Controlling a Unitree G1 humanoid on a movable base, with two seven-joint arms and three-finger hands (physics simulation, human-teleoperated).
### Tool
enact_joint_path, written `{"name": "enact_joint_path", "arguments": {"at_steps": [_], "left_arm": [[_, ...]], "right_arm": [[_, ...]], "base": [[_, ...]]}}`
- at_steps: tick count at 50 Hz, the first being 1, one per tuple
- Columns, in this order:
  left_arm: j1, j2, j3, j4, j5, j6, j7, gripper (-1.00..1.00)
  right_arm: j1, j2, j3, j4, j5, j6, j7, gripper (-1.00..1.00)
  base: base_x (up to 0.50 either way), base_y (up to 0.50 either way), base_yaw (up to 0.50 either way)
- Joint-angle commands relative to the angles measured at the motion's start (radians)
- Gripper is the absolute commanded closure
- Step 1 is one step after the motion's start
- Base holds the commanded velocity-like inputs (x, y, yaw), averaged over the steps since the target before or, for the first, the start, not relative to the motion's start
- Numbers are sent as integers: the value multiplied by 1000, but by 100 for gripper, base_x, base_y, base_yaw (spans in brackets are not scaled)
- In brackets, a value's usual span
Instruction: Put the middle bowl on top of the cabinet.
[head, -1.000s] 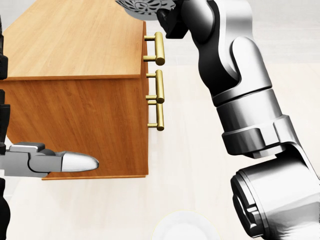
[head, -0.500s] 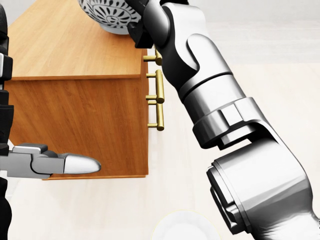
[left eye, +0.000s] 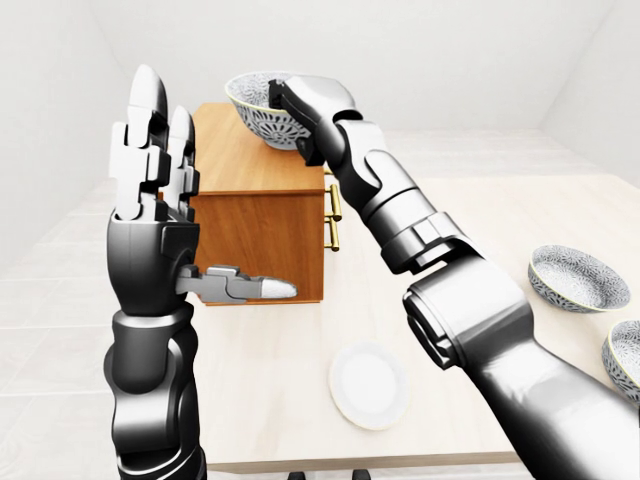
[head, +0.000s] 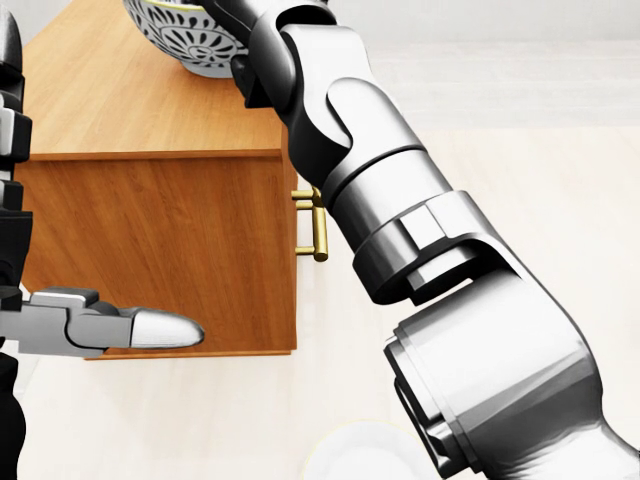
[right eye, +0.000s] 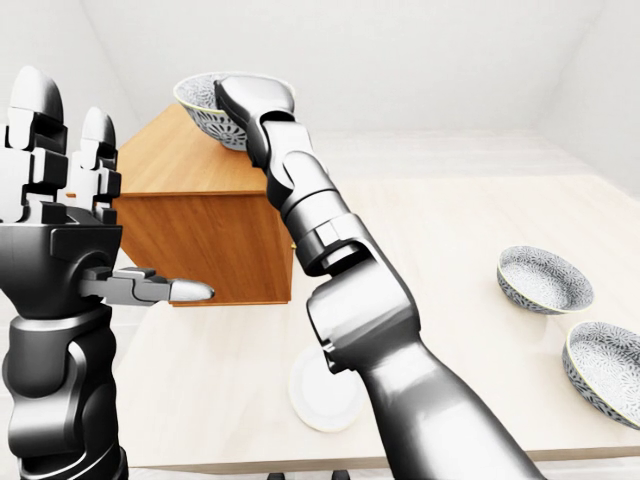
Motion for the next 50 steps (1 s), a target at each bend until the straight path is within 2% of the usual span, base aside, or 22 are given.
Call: {"name": "enact_joint_path", "arguments": {"at_steps": [1, 7, 12, 13, 14, 17, 18, 19, 25, 32, 34, 37, 43, 50], "left_arm": [[0, 2, -5, 6, 8, 0, -1, -100], [-2, 2, -1, 7, 10, 0, -1, -100], [0, -1, -3, 8, 8, 0, -3, -100], [0, -1, -2, 8, 8, 0, -3, -100], [0, -2, -2, 8, 7, 0, -4, -100], [0, -2, -2, 8, 7, 0, -4, -100], [-1, -3, -2, 8, 7, 0, -4, -100], [-1, -2, -3, 6, 8, 0, -3, -100], [-2, -2, -1, 11, 7, 0, -3, -100], [-4, -2, -2, 14, 7, 0, -3, -100], [0, -3, -1, 18, 6, 0, -5, -100], [-4, -2, 0, 21, 5, 0, -5, -100], [-2, -3, 1, 25, 5, 0, -5, -100], [-2, -2, -2, 21, 6, 0, -5, -100]], "right_arm": [[16, 40, -20, 39, 64, 0, -43, 100], [20, 40, -17, 45, 66, -8, -42, 100], [20, 48, -18, 24, 70, 0, -34, 100], [20, 48, -17, 25, 69, 0, -35, 73], [19, 48, -17, 24, 69, 0, -35, 60], [25, 52, -12, 19, 68, -2, -26, 44], [27, 54, -10, 18, 66, -2, -25, 25], [25, 54, -10, 15, 65, 0, -21, -15], [21, 57, -8, 16, 63, -3, -16, -36], [20, 62, -8, 13, 62, -2, -10, -73], [17, 60, -10, 11, 63, -2, -7, -76], [21, 60, -7, -4, 59, 0, 3, -90], [49, 49, -3, -94, 48, 0, 39, -89], [148, 33, 2, -284, 23, 0, 110, -94]], "base": [[0, 0, 0], [0, 0, 0], [0, 0, 0], [0, 0, 0], [0, 0, 0], [0, 0, 0], [0, 0, 0], [0, 0, 0], [0, 0, 0], [0, 0, 0], [0, 0, 0], [0, 0, 0], [0, 0, 0], [0, 0, 0]]}}
